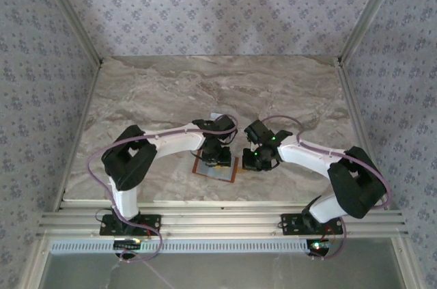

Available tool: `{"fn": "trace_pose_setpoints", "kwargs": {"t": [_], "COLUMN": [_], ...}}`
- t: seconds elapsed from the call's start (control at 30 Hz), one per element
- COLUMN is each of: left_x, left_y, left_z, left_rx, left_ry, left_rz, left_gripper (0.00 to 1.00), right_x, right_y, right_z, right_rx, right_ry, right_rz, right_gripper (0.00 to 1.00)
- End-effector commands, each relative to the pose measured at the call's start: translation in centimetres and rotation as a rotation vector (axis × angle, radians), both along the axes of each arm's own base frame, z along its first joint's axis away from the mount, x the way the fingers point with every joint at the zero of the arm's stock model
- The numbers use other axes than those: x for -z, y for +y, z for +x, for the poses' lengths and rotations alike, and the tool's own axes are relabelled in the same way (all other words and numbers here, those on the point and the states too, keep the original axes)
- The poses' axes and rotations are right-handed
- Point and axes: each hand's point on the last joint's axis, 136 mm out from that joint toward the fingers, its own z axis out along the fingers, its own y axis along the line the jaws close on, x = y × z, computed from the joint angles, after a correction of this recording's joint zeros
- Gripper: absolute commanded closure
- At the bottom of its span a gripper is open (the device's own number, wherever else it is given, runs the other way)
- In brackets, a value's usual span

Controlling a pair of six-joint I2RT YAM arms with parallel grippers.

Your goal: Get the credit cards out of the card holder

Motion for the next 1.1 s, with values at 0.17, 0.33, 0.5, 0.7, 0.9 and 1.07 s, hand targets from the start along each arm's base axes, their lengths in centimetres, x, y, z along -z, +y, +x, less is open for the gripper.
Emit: {"fn": "trace_pose_setpoints", "kwargs": {"t": [0.17, 0.33, 0.5, 0.7, 0.9, 1.07], "left_x": [-0.8, -1.5, -1.9, -2.6, -2.8, -2.5], "left_y": [3.5, 4.2, 5.1, 6.6, 8.3, 9.6], "left_z": [0.5, 0.9, 0.9, 1.3, 1.5, 1.4], "left_rx": [0.031, 0.053, 0.073, 0.081, 0.05, 0.002], "left_ry": [-0.048, -0.08, -0.101, -0.14, -0.141, -0.117], "left_rz": [0.168, 0.224, 0.291, 0.362, 0.372, 0.326], "left_gripper": [0.67, 0.64, 0.63, 0.63, 0.65, 0.67], "right_x": [-0.4, -0.4, -0.5, -0.4, -0.6, -0.9], "right_y": [-0.1, -0.1, -0.1, -0.3, -1.0, -1.6], "right_z": [-0.2, -0.2, -0.1, -0.1, 0.2, 0.6], "right_rx": [-0.01, -0.012, -0.012, -0.012, -0.017, -0.017], "right_ry": [0.006, 0.007, 0.003, 0.004, 0.0, -0.003], "right_rz": [-0.014, -0.016, -0.018, -0.024, -0.055, -0.078], "right_gripper": [0.9, 0.9, 0.9, 0.91, 0.91, 0.91]}}
